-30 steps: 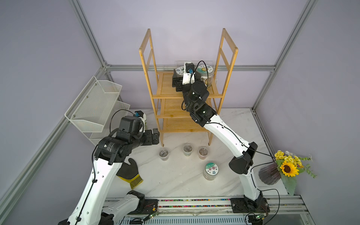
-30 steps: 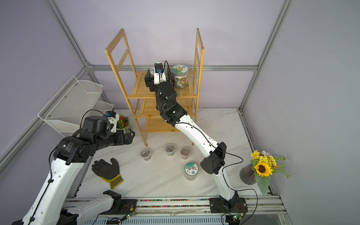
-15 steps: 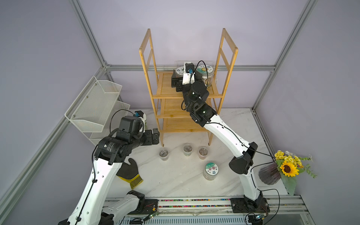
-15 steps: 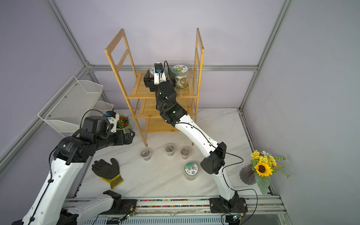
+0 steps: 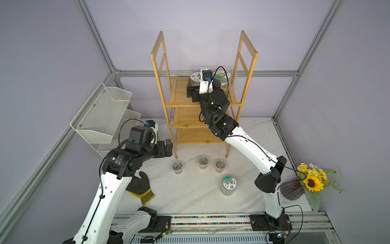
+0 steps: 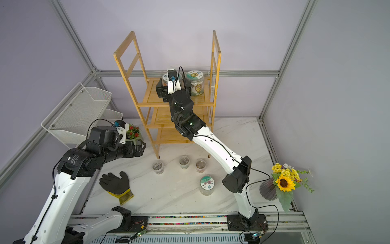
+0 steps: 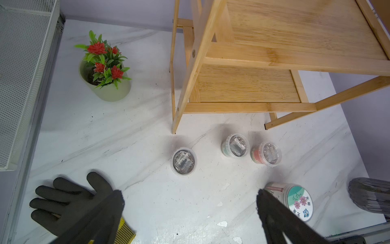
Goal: Place the seed container on the shelf
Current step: Place the seed jar on the shelf, then pick up the seed jar at the center of the board.
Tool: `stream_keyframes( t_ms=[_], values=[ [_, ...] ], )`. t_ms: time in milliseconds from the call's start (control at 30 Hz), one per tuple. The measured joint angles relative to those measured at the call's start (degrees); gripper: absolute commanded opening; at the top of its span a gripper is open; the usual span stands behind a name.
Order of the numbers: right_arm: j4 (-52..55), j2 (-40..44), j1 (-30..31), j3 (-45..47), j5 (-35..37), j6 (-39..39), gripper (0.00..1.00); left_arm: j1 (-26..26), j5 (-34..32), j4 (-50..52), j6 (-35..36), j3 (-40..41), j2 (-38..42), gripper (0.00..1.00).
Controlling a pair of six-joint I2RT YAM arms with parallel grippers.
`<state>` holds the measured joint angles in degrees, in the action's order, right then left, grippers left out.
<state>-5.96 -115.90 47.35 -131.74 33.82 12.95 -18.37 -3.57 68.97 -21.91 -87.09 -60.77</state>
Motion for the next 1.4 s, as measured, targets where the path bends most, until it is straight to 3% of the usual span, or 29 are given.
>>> stream_keyframes(
  t_ms=[1400],
  values=[
    [-6.21,24.72,6.54,33.44,1.86,-0.68,0.97,0.02,0.46,3.17,-0.07,-1.77,2.47,1.00]
  ],
)
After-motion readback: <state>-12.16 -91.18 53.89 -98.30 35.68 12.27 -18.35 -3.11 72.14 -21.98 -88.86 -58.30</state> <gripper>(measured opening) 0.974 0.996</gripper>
